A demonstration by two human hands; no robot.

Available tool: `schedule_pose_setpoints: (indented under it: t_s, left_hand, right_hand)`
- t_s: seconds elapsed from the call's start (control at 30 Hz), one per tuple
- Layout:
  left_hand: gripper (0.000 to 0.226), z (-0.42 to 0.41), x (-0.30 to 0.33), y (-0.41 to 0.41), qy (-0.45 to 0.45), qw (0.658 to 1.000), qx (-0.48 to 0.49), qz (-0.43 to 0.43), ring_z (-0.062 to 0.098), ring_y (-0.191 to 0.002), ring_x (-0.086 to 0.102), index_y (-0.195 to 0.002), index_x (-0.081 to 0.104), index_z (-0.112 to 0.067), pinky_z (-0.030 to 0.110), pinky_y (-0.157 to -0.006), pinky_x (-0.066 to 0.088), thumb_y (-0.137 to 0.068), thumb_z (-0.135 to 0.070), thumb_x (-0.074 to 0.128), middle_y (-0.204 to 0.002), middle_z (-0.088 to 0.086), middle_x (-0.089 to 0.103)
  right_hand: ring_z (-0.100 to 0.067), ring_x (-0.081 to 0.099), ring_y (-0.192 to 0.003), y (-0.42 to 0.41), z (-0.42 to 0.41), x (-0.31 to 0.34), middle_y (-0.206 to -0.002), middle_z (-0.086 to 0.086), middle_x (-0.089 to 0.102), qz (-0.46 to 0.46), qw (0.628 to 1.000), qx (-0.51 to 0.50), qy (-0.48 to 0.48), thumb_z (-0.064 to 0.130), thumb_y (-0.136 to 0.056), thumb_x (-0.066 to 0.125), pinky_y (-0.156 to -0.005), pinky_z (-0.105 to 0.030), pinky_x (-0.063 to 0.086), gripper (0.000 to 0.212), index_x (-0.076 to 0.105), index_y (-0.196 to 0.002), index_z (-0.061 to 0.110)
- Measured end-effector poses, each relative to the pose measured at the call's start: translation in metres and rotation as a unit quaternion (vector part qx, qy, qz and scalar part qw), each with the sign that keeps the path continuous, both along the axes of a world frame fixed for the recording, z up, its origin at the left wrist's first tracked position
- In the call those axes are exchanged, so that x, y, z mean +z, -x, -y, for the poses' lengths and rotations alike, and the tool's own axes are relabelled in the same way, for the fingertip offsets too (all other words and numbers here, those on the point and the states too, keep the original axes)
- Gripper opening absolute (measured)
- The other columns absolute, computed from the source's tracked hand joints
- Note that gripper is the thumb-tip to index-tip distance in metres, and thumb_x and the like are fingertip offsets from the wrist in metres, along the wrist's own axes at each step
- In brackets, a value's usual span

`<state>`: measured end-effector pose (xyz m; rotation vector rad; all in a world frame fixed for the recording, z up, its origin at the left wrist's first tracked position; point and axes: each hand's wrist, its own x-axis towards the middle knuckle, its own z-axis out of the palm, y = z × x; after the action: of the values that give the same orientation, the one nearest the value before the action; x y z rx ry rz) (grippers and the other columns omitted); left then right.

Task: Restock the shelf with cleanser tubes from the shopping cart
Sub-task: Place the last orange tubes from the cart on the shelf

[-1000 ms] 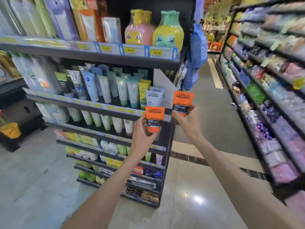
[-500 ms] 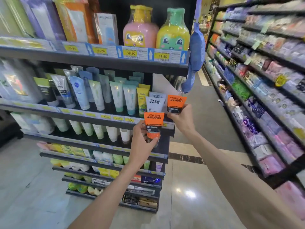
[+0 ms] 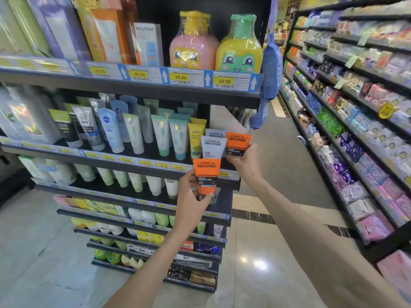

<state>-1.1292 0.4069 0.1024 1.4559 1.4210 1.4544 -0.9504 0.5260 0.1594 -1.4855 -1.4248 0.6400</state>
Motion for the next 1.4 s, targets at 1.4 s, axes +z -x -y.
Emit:
schedule_pose_setpoints:
  t_s: [1.4]
  left_hand:
    - [0.045,-0.036,0.011,0.021,-0.103,0.930,0.007,-0.354,0.015,-0.136,0.040,-0.139,0.054,-0.020,0.038,-0.116,0.039,-0.096,-0.024,0.068,-0.141,-0.003,0.047]
  right_hand:
    - [0.004,0.061,-0.101,-0.025,0.039,0.025,-0.110,0.019,0.066,0.017,0.996,0.050,-0.073,0.031,-0.099,0.066,-0.084,-0.021,0.049,0.019,0.061,-0.118,0.029]
